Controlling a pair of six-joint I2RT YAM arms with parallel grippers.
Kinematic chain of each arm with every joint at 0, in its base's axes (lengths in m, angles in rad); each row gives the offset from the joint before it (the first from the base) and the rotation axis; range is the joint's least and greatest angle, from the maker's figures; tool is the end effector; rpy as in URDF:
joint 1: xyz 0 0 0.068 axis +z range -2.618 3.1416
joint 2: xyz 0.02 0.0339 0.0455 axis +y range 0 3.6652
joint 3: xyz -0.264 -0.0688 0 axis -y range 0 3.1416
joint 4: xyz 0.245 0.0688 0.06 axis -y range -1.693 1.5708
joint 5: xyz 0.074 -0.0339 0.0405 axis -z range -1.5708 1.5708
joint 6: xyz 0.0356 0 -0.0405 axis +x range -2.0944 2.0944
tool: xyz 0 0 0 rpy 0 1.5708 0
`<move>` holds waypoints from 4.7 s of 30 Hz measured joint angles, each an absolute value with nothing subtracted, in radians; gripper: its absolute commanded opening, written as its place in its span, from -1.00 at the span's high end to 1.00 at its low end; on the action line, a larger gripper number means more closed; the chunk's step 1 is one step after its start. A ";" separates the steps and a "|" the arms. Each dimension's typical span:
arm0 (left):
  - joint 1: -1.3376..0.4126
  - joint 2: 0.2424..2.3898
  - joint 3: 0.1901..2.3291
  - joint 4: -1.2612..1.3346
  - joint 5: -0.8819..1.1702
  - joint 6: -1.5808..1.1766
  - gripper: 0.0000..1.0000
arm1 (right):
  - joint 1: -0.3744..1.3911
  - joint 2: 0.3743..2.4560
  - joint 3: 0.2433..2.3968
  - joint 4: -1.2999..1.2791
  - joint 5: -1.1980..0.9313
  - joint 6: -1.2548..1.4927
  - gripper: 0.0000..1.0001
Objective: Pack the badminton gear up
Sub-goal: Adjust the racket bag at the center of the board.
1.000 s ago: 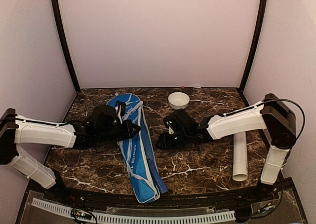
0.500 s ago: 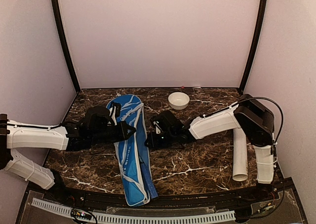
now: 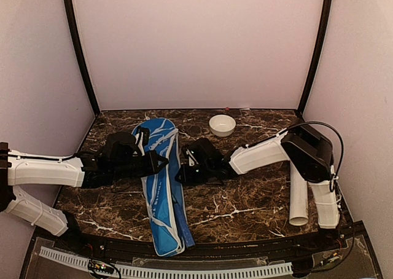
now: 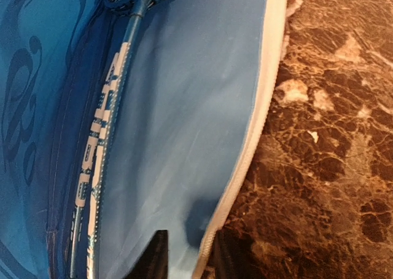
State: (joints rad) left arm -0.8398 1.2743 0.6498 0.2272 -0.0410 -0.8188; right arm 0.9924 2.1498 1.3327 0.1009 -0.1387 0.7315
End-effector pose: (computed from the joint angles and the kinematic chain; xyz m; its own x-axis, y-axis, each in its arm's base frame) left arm 0.1865 -0.2058 0.2290 -0.7013 -0.3109 -0.6415 0.3023 0.6853 -0.6626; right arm 0.2464 0.3864 0.1252 -0.8591 -0.1058 -0.5007 -0.4198 0.7051 0.5714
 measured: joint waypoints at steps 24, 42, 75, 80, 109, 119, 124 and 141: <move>-0.835 1.179 0.612 0.213 -0.008 -0.808 1.00 | 0.970 1.702 1.143 0.047 0.068 0.714 1.00; -0.831 1.439 0.620 0.440 0.112 -0.773 0.86 | 0.965 1.565 0.940 0.022 0.136 0.731 1.00; -1.003 1.270 0.655 0.081 -0.067 -0.791 -0.98 | 0.973 1.541 0.934 0.067 0.133 0.743 1.00; -1.017 1.208 0.614 0.068 -0.023 -0.828 -0.98 | 0.973 1.548 0.935 0.067 0.133 0.743 1.00; -1.208 1.478 0.845 -0.191 0.009 -0.868 -0.89 | 0.991 1.560 0.937 0.052 0.131 0.746 1.00; -1.215 1.485 0.846 -0.207 -0.014 -0.889 -0.22 | 0.995 1.545 0.936 0.030 0.131 0.746 1.00; -1.216 1.480 0.834 -0.190 -0.019 -0.899 0.15 | 0.995 1.535 0.936 0.017 0.131 0.746 1.00; -1.221 1.473 0.820 -0.189 -0.039 -0.913 1.00 | 0.995 1.520 0.845 0.056 0.132 0.782 1.00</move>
State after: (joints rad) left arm -1.2205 1.4731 0.8204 -0.1894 -0.0395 -0.9131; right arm 0.9951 1.5204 0.8448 0.0559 0.1318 0.7818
